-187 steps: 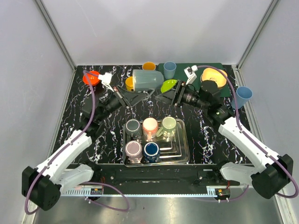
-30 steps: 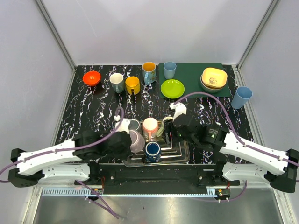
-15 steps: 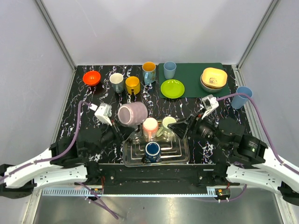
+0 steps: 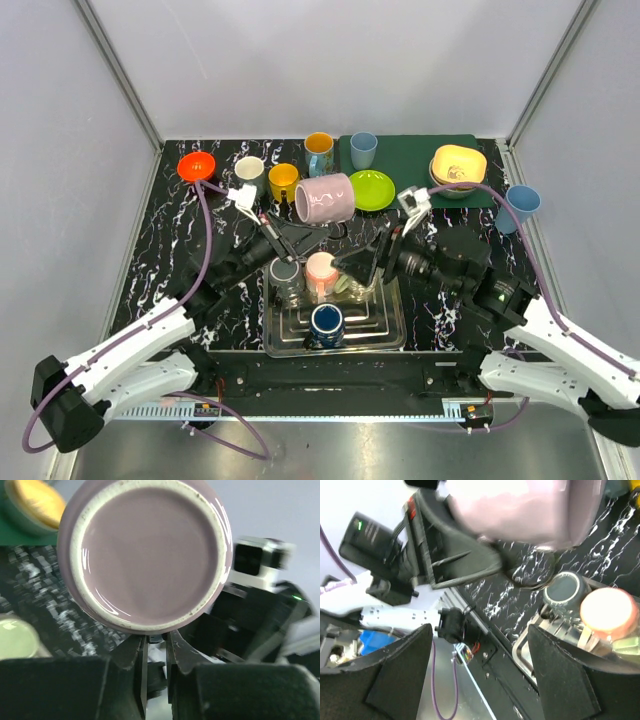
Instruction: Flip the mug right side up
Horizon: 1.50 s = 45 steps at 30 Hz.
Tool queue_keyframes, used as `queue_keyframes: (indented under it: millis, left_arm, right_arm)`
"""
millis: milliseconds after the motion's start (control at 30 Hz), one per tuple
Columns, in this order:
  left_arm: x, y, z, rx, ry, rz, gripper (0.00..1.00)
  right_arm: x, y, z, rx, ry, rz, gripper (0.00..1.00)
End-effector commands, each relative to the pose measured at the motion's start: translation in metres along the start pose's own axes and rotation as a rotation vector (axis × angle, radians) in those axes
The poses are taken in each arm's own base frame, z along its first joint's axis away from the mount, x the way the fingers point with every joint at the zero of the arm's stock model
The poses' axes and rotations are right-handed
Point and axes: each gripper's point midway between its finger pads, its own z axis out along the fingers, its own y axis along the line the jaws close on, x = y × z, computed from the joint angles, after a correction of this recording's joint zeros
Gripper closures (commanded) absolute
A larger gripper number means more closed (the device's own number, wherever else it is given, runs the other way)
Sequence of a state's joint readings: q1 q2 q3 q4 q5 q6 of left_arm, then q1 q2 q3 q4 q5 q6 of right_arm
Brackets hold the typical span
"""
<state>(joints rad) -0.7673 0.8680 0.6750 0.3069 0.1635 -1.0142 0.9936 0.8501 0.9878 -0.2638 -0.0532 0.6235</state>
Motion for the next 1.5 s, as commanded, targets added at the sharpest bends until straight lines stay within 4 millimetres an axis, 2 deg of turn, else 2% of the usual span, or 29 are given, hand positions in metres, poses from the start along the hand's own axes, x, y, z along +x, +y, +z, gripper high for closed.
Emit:
queue_keyframes:
  millis: [0,33,67,167,300,367,533,967,1133,1167,1200,1233,1267,1300,1333,1367,1400,1433,1467]
  left_arm:
    - [-0.039,-0.114,-0.031,0.504,-0.109,0.022,1.00]
    - [-0.041,-0.117,-0.034,0.528,-0.116,0.022,1.00]
    - [-0.037,-0.116,-0.036,0.537,-0.098,0.012,1.00]
    - [-0.034,-0.118,-0.039,0.563,-0.069,0.016,1.00]
    - [-0.030,-0.115,-0.038,0.559,-0.047,0.011,1.00]
    - [-0.029,-0.114,-0.038,0.556,-0.042,0.013,1.00]
    - [-0.024,-0.111,-0.037,0.552,-0.016,0.011,1.00]
    - [-0.012,-0.105,-0.035,0.556,0.044,0.009,1.00]
    - [-0.008,-0.099,-0.034,0.534,0.058,0.010,1.00]
    - [-0.008,-0.096,-0.034,0.523,0.053,0.020,0.97]
    - [-0.008,-0.092,-0.035,0.500,0.055,0.024,0.76]
    - [-0.008,-0.089,-0.036,0.483,0.050,0.030,0.65]
    - [-0.012,-0.083,-0.036,0.458,0.032,0.057,0.54]
    - [-0.010,-0.072,-0.037,0.386,0.043,0.057,0.45]
    - [-0.022,-0.065,-0.036,0.319,-0.009,0.069,0.36]
    - [-0.029,-0.052,-0.035,0.236,-0.046,0.135,0.30]
    - [-0.024,-0.020,-0.041,0.059,-0.026,0.125,0.25]
    - [-0.050,-0.005,-0.044,-0.082,-0.143,0.141,0.19]
    - [-0.056,0.012,-0.052,-0.188,-0.172,0.169,0.17]
  right_arm:
    - [-0.040,0.019,-0.011,-0.196,-0.087,0.106,0.17]
    - [-0.052,0.024,-0.014,-0.242,-0.132,0.104,0.17]
    - [-0.057,0.014,-0.013,-0.230,-0.143,0.131,0.17]
    - [-0.060,0.016,-0.008,-0.275,-0.127,0.140,0.17]
    - [-0.070,0.028,-0.004,-0.344,-0.131,0.124,0.19]
    - [-0.076,0.033,0.000,-0.365,-0.133,0.112,0.21]
    - [-0.078,0.040,0.012,-0.414,-0.085,0.107,0.28]
    - [-0.077,0.045,0.022,-0.490,-0.032,0.123,0.69]
    - [-0.079,0.038,0.024,-0.456,-0.039,0.128,1.00]
    - [-0.082,0.035,0.025,-0.434,-0.062,0.107,1.00]
    - [-0.079,0.028,0.027,-0.392,-0.050,0.109,1.00]
    - [-0.085,0.029,0.025,-0.373,-0.069,0.090,1.00]
    - [-0.093,0.020,0.028,-0.311,-0.117,0.051,1.00]
    - [-0.087,0.003,0.031,-0.213,-0.089,0.060,1.00]
    - [-0.096,0.000,0.030,-0.161,-0.104,0.041,1.00]
    - [-0.099,-0.011,0.033,-0.099,-0.110,0.006,1.00]
    - [-0.098,-0.036,0.035,0.036,-0.107,0.011,1.00]
    - [-0.104,-0.043,0.041,0.080,-0.108,0.001,1.00]
    - [-0.109,-0.058,0.044,0.158,-0.124,-0.022,1.00]
